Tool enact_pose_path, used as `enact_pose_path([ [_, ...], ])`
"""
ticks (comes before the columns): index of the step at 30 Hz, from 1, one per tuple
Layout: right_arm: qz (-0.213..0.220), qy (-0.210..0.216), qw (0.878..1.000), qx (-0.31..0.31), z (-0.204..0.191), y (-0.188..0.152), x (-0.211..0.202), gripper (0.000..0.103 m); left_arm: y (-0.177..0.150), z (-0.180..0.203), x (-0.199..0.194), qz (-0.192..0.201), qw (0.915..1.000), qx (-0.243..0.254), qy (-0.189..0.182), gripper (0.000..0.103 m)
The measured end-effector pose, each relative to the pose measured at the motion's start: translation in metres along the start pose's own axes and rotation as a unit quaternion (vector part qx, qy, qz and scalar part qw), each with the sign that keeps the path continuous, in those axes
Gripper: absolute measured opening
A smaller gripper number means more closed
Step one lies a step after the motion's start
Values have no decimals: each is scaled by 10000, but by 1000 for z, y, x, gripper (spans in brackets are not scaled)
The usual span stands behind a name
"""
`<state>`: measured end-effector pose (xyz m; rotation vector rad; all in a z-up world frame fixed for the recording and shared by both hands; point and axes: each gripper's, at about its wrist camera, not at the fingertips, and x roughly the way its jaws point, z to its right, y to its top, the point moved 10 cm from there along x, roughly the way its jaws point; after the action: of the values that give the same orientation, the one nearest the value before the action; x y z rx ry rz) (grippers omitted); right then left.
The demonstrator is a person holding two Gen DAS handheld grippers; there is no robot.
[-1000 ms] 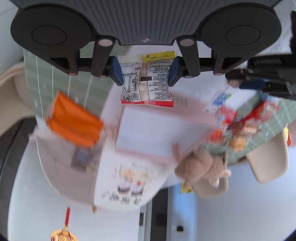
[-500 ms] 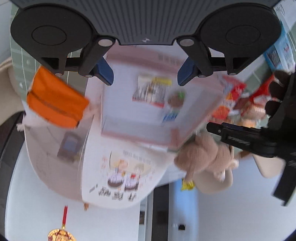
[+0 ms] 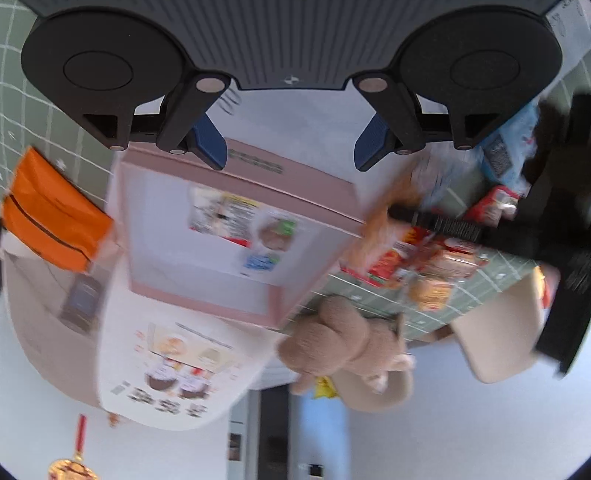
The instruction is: Organize snacks
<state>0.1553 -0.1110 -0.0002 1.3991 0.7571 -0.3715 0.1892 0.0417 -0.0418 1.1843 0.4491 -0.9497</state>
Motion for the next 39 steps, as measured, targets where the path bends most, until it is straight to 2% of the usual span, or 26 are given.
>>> enact_pose_path([
  [5, 38, 518, 9981, -325, -47, 18, 14, 77, -42, -7, -32, 22, 9991, -406, -85, 37],
  [8, 51, 769, 9951, -617, -76, 30, 30, 77, -53, -17, -46, 111, 9987, -498, 65, 45],
  [12, 66, 833, 9925, -890, -108, 59, 66, 77, -57, -35, -63, 257, 9975, -501, 416, 45],
  [16, -215, 739, 9934, -851, -133, 78, 122, 76, -62, -47, -73, 268, 9966, -659, 409, 43],
  [18, -417, 674, 9941, -743, -140, 78, 147, 69, -65, -49, -77, 235, 9970, -646, 345, 43],
  [20, -628, 602, 9938, -688, -143, 74, 166, 57, -68, -50, -80, 205, 9976, -583, 309, 43],
  [21, -596, 548, 9941, -716, -143, 73, 167, 54, -69, -50, -81, 201, 9978, -559, 306, 43],
  [23, -638, 530, 9929, -849, -142, 69, 161, 43, -70, -51, -82, 201, 9978, -557, 305, 43],
  [26, -785, 892, 9883, -960, -140, 51, 139, 41, -70, -49, -80, 164, 9980, -535, 289, 44],
  [29, -846, 934, 9855, -1137, -128, 25, 111, 36, -71, -46, -79, 89, 9988, -417, 258, 44],
  [31, -891, 984, 9856, -1049, -117, 13, 95, 35, -71, -45, -77, 8, 9991, -342, 259, 44],
  [33, -966, 1032, 9861, -869, -102, 1, 82, 29, -71, -45, -77, -28, 9992, -299, 269, 44],
  [36, -1023, 883, 9886, -661, -76, -16, 64, 28, -61, -43, -80, 37, 9992, -329, 222, 40],
  [39, -1064, 630, 9912, -475, -49, -37, 49, 28, -27, -34, -82, 339, 9994, -57, 40, 40],
])
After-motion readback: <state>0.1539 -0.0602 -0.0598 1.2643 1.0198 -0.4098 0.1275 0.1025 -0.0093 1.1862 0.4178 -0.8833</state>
